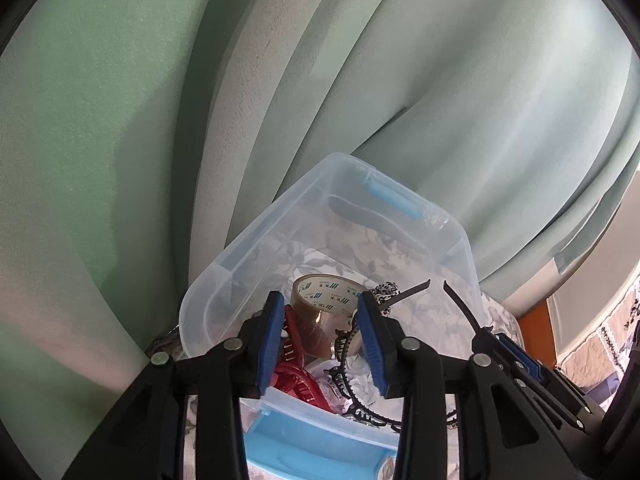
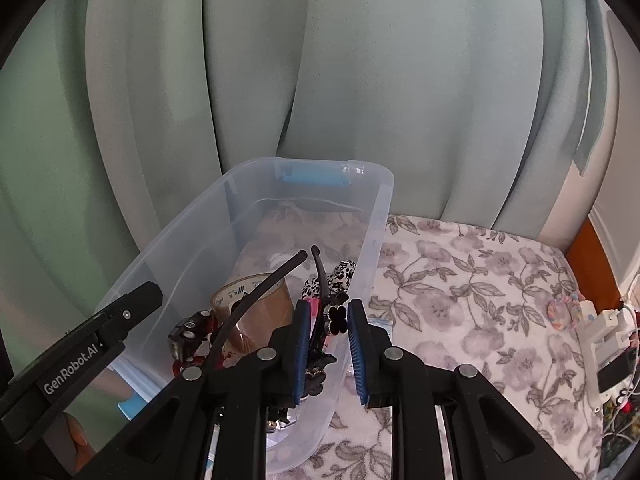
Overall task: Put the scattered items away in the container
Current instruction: 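Lower the car and headband into the clear box and open both grippers, then withdraw both grippers from the box toward the white medicine box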
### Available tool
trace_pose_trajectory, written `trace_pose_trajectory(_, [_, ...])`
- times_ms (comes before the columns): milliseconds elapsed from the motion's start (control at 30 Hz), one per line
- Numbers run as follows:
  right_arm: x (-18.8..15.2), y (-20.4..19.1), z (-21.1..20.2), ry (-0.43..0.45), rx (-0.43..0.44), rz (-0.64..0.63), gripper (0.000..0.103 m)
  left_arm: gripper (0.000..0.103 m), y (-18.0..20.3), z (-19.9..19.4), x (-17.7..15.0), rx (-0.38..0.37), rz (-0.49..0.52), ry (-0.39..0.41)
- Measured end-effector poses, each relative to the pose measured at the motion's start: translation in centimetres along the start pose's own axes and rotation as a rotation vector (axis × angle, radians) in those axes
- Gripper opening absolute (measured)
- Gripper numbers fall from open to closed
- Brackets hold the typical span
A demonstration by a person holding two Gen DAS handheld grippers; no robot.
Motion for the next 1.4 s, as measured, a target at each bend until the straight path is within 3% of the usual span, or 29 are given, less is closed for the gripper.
trace_pose_trajectory(33, [-0.1,-0.1,0.0,-0.004,0.003,-0.002,0.024,0.044,0.1,0.0,0.0,-0.002,-0.004,0.000])
trace_pose_trajectory(133, [-0.3,-0.5,-0.3,-0.017,0.043,-0.007,0.044,0.044,0.6,-0.9,0.1,-0.003,0.001,0.006])
trace_pose_trajectory(200, [-0.4,-0.7,-0.8,-0.017,0.056,-0.011,0.047,0.045,1.1,-1.6,0.3,0.002,0.012,0.010])
trace_pose_trajectory(567, [-0.1,2.9,-4.2,0.026,0.061,0.071,0.048,0.045,5.6,-4.7,-0.1,0.010,0.081,0.029])
trace_pose_trajectory(867, [0.0,8.9,-7.8,0.083,0.038,0.193,0.048,0.046,11.6,-7.3,-1.0,-0.015,0.194,0.036])
trace_pose_trajectory(967, [-0.2,11.6,-9.1,0.107,0.022,0.247,0.048,0.052,13.9,-7.6,-1.8,-0.023,0.238,0.031])
trace_pose_trajectory(1400, [-2.6,22.3,-11.5,0.123,-0.060,0.425,0.051,0.053,21.0,-6.1,-6.3,-0.061,0.382,-0.080])
Point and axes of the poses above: each gripper's, at about its wrist camera, not at the fingertips, and z roughly the way its jaws point, y to its right, x to its top, the point moved 8 cm from there along z, roughly the way its jaws point, and after that the axes turned 15 degrees about -x, right-handed, at the moved point
